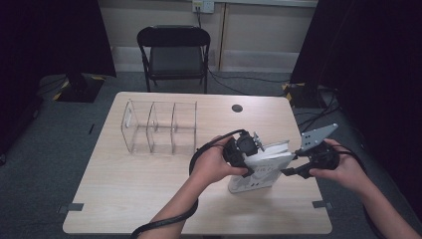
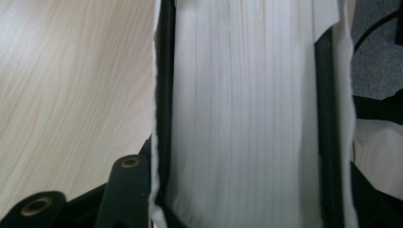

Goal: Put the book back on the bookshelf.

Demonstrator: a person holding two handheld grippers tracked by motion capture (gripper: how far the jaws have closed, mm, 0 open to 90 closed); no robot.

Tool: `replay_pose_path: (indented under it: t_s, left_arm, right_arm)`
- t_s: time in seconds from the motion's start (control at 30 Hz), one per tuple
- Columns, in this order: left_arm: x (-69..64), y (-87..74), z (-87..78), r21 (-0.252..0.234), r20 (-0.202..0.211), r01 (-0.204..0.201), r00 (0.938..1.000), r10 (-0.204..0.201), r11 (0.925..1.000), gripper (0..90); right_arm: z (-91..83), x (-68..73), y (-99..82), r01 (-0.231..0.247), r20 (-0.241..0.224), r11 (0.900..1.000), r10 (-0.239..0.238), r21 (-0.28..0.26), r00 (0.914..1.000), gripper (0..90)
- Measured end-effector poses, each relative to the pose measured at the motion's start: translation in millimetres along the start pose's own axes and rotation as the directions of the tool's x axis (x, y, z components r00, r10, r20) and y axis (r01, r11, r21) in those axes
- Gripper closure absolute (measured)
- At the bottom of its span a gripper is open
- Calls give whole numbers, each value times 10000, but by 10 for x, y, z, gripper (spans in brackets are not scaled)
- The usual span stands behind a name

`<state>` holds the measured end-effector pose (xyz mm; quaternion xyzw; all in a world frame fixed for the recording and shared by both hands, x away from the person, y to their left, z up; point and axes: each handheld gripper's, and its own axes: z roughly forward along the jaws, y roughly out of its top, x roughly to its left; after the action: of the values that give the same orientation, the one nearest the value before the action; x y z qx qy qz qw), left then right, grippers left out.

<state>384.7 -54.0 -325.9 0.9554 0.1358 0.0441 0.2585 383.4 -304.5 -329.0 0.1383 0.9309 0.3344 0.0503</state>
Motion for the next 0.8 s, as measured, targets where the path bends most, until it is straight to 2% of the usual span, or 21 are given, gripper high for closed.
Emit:
replay_pose_path:
  t_s: [0.1, 0.23, 0.43, 0.57, 0.73, 0.8]
  left_arm:
    - [17, -42, -43, 246, 14, 147, 9999, -147, 9996, 521]
    - [58, -165, -114, 273, 46, 396, 9992, -397, 9988, 524]
    - [66, -352, -235, 449, -72, 450, 9990, -447, 9980, 524]
    - [49, -451, -300, 564, -163, 598, 9981, -590, 9966, 523]
    - [48, -448, -304, 651, -162, 646, 9978, -636, 9958, 513]
    - [42, -400, -298, 933, -194, 515, 9986, -499, 9943, 507]
  right_arm:
    - [24, 5, -10, -88, -44, 10000, 88, -9, 10000, 476]
    - [88, 2, -52, -102, 302, 9999, 98, 136, 9995, 396]
    - [198, 24, -89, -245, 628, 9997, 249, -74, 9977, 318]
    - [320, 23, -136, -549, 796, 9981, 569, -281, 9952, 289]
    - [452, 32, -209, -727, 792, 9969, 748, -296, 9941, 273]
    - [519, 35, -274, -867, 883, 9957, 892, -321, 9921, 245]
